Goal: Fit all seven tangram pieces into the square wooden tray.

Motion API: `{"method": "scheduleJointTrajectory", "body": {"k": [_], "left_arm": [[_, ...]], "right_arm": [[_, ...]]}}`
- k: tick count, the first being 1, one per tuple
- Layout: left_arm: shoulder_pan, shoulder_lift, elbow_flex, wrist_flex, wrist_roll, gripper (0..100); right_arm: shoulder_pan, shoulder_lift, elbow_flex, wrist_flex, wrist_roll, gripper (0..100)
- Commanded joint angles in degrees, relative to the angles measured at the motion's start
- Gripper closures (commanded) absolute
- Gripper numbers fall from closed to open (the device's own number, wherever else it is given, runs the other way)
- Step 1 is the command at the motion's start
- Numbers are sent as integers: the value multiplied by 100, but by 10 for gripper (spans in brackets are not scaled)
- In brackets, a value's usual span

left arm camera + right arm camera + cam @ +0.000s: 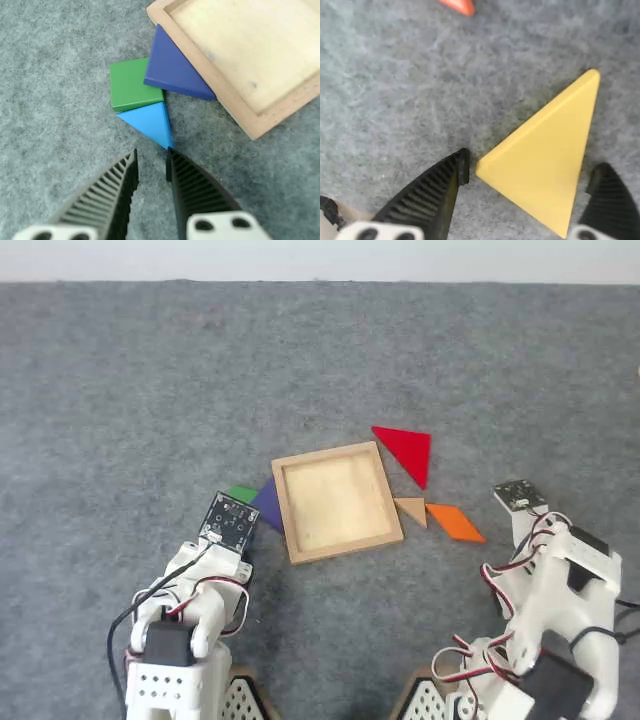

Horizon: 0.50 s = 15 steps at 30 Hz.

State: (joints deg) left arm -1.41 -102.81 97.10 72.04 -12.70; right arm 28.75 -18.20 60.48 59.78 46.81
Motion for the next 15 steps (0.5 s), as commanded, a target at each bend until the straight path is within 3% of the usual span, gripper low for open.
{"method": "scheduleJointTrajectory", "body": {"k": [1, 15], "left_arm": [[-9, -105, -57, 44, -35, 907], [-9, -105, -57, 44, -35, 907]], "right_arm": [[4, 31, -35, -92, 44, 749], [-40, 13, -325, 101, -352, 731]]}}
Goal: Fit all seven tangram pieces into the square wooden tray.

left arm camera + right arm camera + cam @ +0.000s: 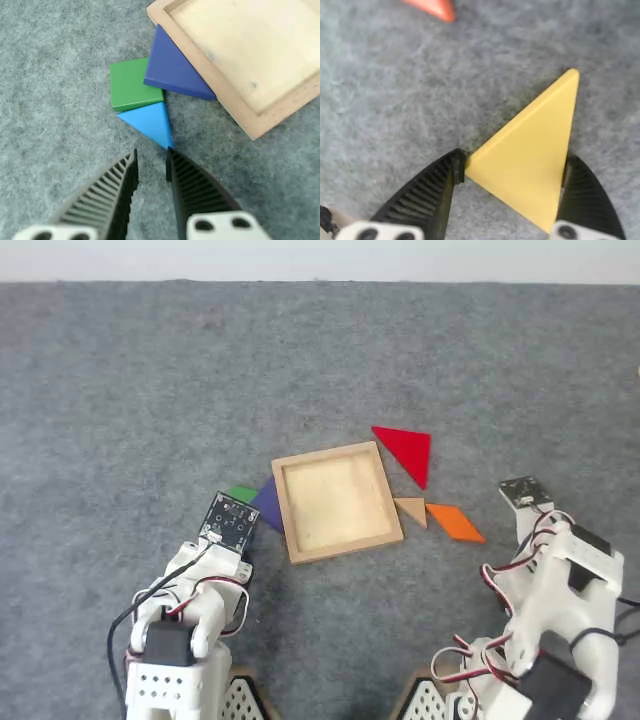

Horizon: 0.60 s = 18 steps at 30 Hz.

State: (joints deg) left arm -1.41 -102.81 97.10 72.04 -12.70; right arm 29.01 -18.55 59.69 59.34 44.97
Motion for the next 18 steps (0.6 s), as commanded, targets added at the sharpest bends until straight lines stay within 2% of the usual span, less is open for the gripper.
{"method": "scheduleJointTrajectory", "body": {"k": [1, 5, 8, 13, 18], "left_arm": [[-9, -105, -57, 44, -35, 907], [-9, -105, -57, 44, -35, 907], [-9, -105, -57, 44, -35, 907], [-9, -105, -57, 44, -35, 907], [-9, -105, -57, 44, -35, 907]], "right_arm": [[-66, 48, -360, 251, -167, 731], [-101, 48, -879, 664, -290, 731], [-400, 48, -1187, 901, -475, 731], [-1305, 48, -1512, 1086, -1116, 731], [-2519, 84, -1943, 1086, -1785, 731]]}}
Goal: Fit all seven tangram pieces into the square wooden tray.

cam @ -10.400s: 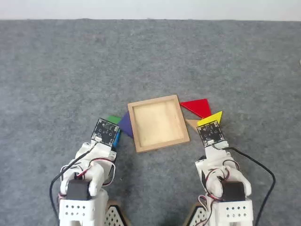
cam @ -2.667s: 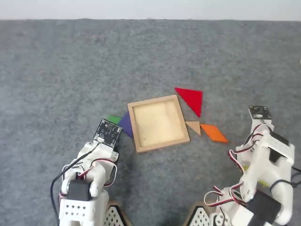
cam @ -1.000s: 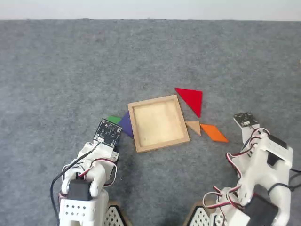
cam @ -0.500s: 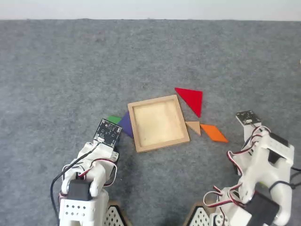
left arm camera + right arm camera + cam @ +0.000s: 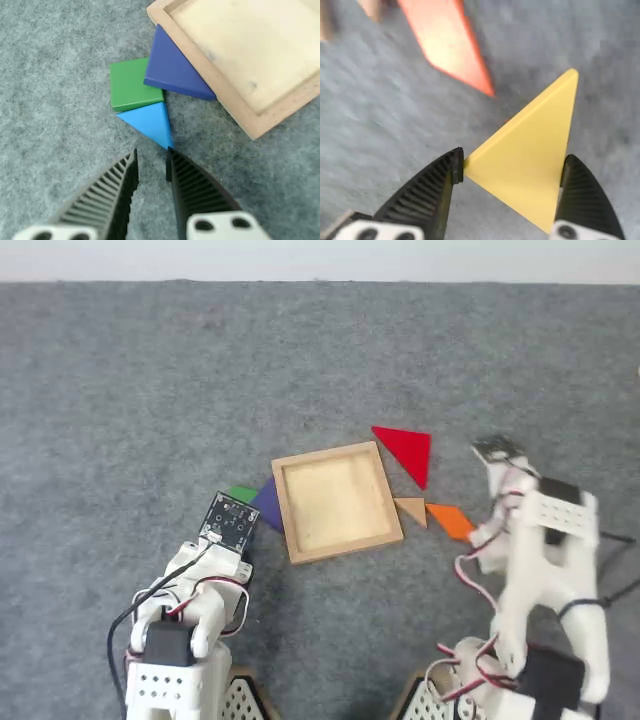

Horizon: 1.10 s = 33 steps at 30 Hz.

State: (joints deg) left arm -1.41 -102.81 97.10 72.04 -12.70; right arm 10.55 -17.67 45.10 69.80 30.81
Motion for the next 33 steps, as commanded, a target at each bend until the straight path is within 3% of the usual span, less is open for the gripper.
{"method": "scheduleJointTrajectory", "body": {"k": [1, 12, 21, 28, 33], "left_arm": [[-9, -105, -57, 44, -35, 907], [-9, -105, -57, 44, -35, 907], [-9, -105, -57, 44, -35, 907], [-9, -105, -57, 44, -35, 907], [-9, -105, -57, 44, -35, 907]], "right_arm": [[-919, 40, -615, 40, -457, 731], [-2651, 1947, -3640, 1121, -1336, 731], [-3767, 3697, -5521, 1253, -2119, 731], [-4295, 4743, -6426, 1314, -1081, 732], [-4259, 5165, -6857, 1323, 369, 732]]}}
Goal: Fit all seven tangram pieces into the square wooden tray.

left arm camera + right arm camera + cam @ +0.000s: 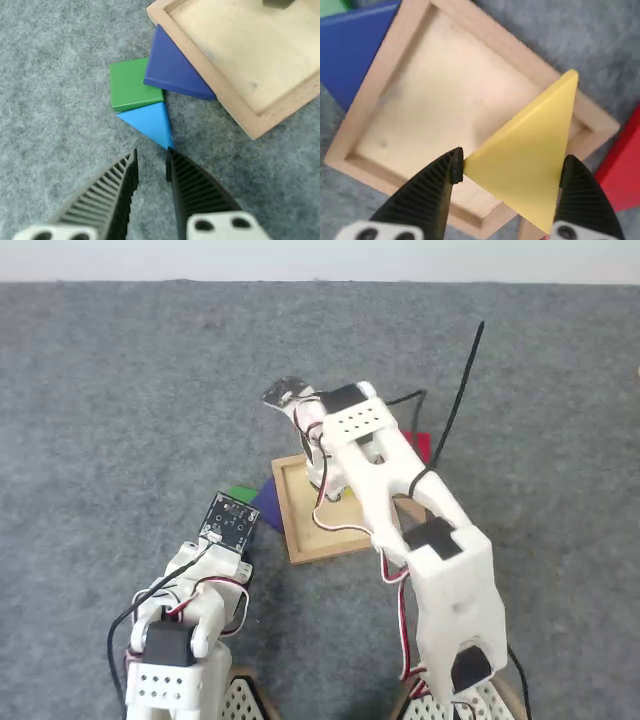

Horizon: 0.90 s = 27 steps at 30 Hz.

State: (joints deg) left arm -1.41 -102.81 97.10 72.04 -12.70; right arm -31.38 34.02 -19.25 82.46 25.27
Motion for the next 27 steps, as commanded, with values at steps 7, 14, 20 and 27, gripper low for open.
{"method": "scheduleJointTrajectory", "body": {"k": [7, 14, 20, 27], "left_arm": [[-9, -105, -57, 44, -35, 907], [-9, -105, -57, 44, -35, 907], [-9, -105, -57, 44, -35, 907], [-9, -105, -57, 44, -35, 907]], "right_arm": [[-321, 189, -431, 48, 2514, 732], [-374, 198, -431, -13, 3552, 732], [-426, 171, -501, -119, 4062, 732], [-479, 198, -677, -180, 4053, 683]]}}
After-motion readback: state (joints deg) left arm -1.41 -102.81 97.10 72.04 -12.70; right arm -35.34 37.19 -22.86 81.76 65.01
